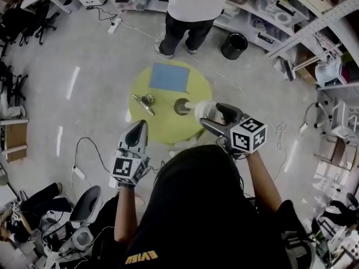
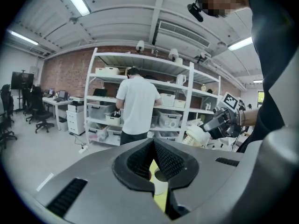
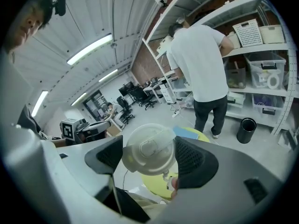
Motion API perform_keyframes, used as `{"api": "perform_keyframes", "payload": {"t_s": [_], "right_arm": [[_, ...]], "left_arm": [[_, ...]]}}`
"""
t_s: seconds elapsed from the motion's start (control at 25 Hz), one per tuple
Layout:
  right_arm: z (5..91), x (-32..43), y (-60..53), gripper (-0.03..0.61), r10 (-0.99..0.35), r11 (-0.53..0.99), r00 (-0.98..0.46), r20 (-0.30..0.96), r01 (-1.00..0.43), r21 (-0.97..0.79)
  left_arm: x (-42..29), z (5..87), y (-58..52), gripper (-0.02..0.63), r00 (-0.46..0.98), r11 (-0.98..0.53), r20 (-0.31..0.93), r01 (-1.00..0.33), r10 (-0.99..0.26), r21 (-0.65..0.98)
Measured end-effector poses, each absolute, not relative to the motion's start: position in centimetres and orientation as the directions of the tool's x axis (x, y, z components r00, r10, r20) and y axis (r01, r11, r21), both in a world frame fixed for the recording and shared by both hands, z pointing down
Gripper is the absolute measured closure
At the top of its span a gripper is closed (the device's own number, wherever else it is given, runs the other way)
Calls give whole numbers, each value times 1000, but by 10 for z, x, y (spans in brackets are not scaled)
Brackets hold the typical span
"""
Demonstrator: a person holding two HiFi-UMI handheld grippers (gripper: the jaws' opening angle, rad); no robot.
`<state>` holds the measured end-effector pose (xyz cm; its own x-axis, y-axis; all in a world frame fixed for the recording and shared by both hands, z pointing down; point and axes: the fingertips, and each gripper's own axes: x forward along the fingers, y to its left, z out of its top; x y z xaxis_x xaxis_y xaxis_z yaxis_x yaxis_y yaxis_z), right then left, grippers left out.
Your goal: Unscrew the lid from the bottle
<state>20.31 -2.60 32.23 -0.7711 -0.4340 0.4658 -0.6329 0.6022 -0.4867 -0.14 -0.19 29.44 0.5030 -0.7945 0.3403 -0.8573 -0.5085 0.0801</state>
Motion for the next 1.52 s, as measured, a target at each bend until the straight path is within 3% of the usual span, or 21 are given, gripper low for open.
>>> {"api": "perform_keyframes", "payload": {"t_s": [0.8, 1.08, 1.12, 1.16, 1.24, 1.32, 1.4, 1.52], "right_arm": [[324, 187, -43, 236, -384, 702, -800, 461, -577, -417], [320, 193, -54, 240, -457, 672, -775, 436, -623, -402], [316, 202, -63, 529, -511, 643, -745, 428, -662, -385], [314, 211, -71, 575, -558, 621, -715, 420, -696, -361], [342, 219, -88, 575, -606, 605, -670, 429, -738, -299], [422, 216, -98, 577, -588, 543, -656, 472, -753, -371], [492, 213, -85, 577, -541, 420, -671, 507, -738, -529], [560, 231, -70, 575, -483, 168, -686, 544, -682, -711]], "left_arm": [[23, 308, 12, 595, 499, -487, 337, -864, -799, 126], [12, 310, 12, 595, 470, -457, 337, -881, -816, 123], [12, 309, 12, 595, 468, -456, 337, -882, -817, 118], [12, 308, 12, 595, 461, -449, 334, -886, -822, 117], [7, 325, 6, 595, 417, -375, 305, -908, -856, 188], [0, 396, -10, 597, 357, -215, 288, -879, -888, 426], [7, 496, -10, 598, 367, -42, 391, -772, -844, 635], [42, 609, 0, 600, 416, 172, 581, -691, -700, 702]]}}
